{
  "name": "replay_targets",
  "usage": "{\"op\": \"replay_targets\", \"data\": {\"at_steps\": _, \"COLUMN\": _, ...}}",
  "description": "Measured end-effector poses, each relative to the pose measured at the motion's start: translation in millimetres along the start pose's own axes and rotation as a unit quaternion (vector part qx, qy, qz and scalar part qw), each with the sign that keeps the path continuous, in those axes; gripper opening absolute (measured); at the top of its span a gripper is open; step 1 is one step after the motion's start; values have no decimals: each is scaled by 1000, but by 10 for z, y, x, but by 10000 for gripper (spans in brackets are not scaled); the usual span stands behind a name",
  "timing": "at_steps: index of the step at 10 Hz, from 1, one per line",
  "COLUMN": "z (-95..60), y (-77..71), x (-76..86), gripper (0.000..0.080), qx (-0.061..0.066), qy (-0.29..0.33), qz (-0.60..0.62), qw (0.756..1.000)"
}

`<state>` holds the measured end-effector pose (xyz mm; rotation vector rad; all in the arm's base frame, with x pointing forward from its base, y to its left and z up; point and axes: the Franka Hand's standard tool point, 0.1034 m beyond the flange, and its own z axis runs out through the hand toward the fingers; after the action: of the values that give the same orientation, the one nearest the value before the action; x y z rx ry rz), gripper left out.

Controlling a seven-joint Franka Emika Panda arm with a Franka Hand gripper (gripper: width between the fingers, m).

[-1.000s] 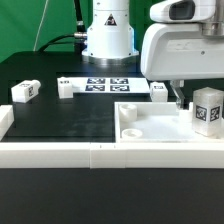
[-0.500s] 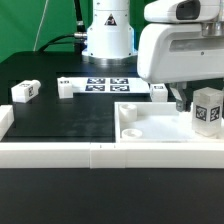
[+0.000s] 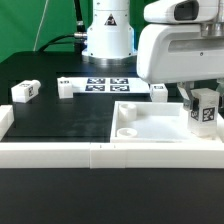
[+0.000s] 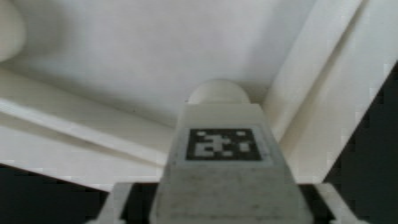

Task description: Assemble one leg

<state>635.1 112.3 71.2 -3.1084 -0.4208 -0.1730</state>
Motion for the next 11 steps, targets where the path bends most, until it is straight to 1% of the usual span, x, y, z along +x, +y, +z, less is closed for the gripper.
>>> {"op": "replay_targets", "data": {"at_steps": 1, "z": 9, "y": -4, "x": 20, "gripper": 291, "qx": 7, "qy": 7, "qz": 102, "qw": 995}}
{"op": "replay_targets", "data": {"at_steps": 2, "z": 14, "y": -19, "x": 28, "gripper": 291, "qx": 8, "qy": 13, "qz": 171, "qw": 985}}
{"op": "replay_targets", "data": {"at_steps": 3, "z": 14, "y": -41, "x": 30, "gripper": 291, "qx": 13, "qy": 12, "qz": 249, "qw": 968}}
{"op": "replay_targets", "data": {"at_steps": 5, "z": 16, "y": -70, "x": 8, "gripper": 291, "qx": 16, "qy": -1, "qz": 371, "qw": 929}}
{"op": "replay_targets", "data": {"at_steps": 6, "z": 20, "y": -75, "x": 5, "gripper": 291, "qx": 17, "qy": -2, "qz": 433, "qw": 901}}
{"op": "replay_targets", "data": {"at_steps": 8, "z": 24, "y": -75, "x": 1, "gripper": 291, "qx": 16, "qy": -4, "qz": 551, "qw": 835}}
{"op": "replay_targets", "data": {"at_steps": 9, "z": 26, "y": -67, "x": -2, "gripper": 291, "qx": 18, "qy": -6, "qz": 598, "qw": 801}}
{"op": "replay_targets", "data": {"at_steps": 10, "z": 27, "y": -61, "x": -3, "gripper": 291, "qx": 21, "qy": -8, "qz": 612, "qw": 791}}
{"op": "replay_targets", "data": {"at_steps": 11, "z": 27, "y": -59, "x": -5, "gripper": 291, "qx": 23, "qy": -10, "qz": 638, "qw": 770}}
